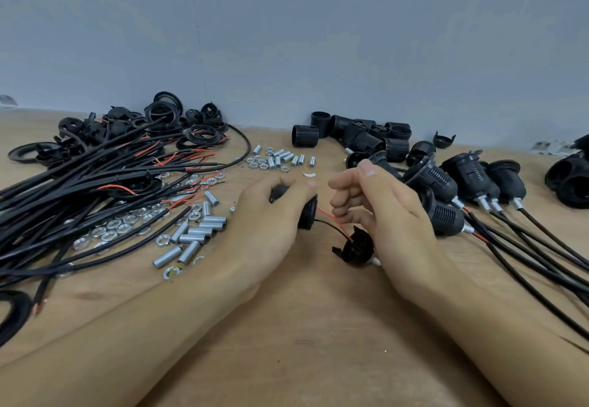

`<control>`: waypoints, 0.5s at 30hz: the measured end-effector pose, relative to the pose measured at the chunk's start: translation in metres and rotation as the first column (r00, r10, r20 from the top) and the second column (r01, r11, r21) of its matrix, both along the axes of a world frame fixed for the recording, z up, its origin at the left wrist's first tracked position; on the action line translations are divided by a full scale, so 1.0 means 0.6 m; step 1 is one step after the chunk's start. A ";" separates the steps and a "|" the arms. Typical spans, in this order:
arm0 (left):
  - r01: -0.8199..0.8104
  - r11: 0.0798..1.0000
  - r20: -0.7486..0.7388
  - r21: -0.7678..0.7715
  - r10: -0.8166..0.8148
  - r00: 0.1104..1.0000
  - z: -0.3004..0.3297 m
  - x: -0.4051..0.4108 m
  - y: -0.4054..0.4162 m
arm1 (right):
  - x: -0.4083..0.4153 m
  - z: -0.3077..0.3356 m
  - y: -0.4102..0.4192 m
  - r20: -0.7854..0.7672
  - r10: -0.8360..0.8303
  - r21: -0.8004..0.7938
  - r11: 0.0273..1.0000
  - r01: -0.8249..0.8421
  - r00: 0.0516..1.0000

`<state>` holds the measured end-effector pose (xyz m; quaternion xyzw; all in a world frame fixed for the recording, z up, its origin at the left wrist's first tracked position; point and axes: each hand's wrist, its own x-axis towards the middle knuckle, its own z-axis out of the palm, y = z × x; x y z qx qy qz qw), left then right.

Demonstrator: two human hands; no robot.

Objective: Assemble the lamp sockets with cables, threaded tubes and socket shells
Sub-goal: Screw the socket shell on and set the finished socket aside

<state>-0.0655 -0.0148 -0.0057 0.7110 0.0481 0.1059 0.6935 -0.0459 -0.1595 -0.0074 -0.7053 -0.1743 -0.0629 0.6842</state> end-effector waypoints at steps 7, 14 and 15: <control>0.154 0.977 0.091 0.149 -0.168 0.982 0.002 -0.002 0.010 | 0.011 0.008 0.000 -0.198 -0.042 0.203 0.976 0.082 0.979; 0.239 0.970 0.034 0.038 -0.241 0.970 0.001 -0.002 0.015 | 0.010 0.018 -0.003 -0.294 -0.061 0.287 0.946 0.149 0.954; 0.234 0.972 0.028 0.034 -0.235 0.971 0.001 -0.001 0.015 | 0.010 0.020 -0.005 -0.282 -0.054 0.276 0.952 0.135 0.958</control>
